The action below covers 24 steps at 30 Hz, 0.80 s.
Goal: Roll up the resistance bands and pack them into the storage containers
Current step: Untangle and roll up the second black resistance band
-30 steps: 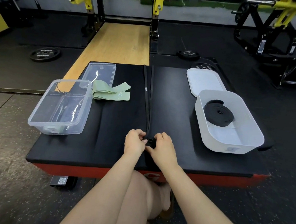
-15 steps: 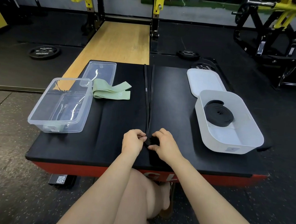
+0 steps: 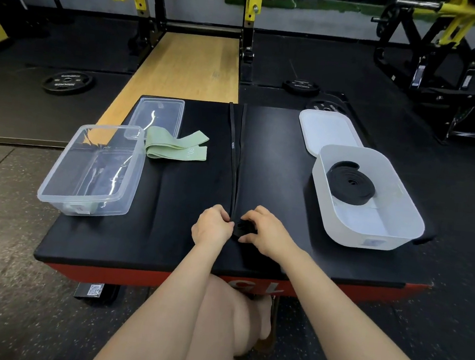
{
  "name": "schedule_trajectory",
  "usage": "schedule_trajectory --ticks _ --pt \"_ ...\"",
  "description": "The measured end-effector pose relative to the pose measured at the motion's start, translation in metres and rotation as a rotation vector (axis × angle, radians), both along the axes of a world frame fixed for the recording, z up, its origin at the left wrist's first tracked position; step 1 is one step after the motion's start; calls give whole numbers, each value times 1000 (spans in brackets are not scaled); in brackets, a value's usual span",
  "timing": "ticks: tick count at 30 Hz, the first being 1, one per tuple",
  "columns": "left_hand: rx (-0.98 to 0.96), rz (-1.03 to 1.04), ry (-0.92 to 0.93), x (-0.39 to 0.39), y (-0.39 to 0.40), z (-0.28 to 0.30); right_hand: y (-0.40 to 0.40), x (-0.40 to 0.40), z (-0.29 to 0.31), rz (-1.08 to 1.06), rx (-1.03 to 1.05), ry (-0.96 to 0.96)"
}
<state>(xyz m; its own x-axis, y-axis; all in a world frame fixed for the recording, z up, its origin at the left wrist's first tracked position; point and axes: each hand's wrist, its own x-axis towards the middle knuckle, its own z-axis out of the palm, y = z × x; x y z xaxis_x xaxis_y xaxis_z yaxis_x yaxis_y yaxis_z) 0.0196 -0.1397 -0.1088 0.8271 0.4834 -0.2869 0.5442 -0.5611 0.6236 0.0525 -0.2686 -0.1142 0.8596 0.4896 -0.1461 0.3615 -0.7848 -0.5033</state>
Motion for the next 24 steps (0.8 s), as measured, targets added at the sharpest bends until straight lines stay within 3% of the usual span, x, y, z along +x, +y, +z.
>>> schedule_trajectory --ticks 8,17,24 --pt "-49 -6 -34 1 0 -3 3 -23 -11 -272 97 -77" --pt "-38 -60 -111 -1 -2 -6 16 -32 -13 -241 48 -209" --pt "-82 -110 -99 -4 2 -7 6 -19 -8 -106 68 -150"
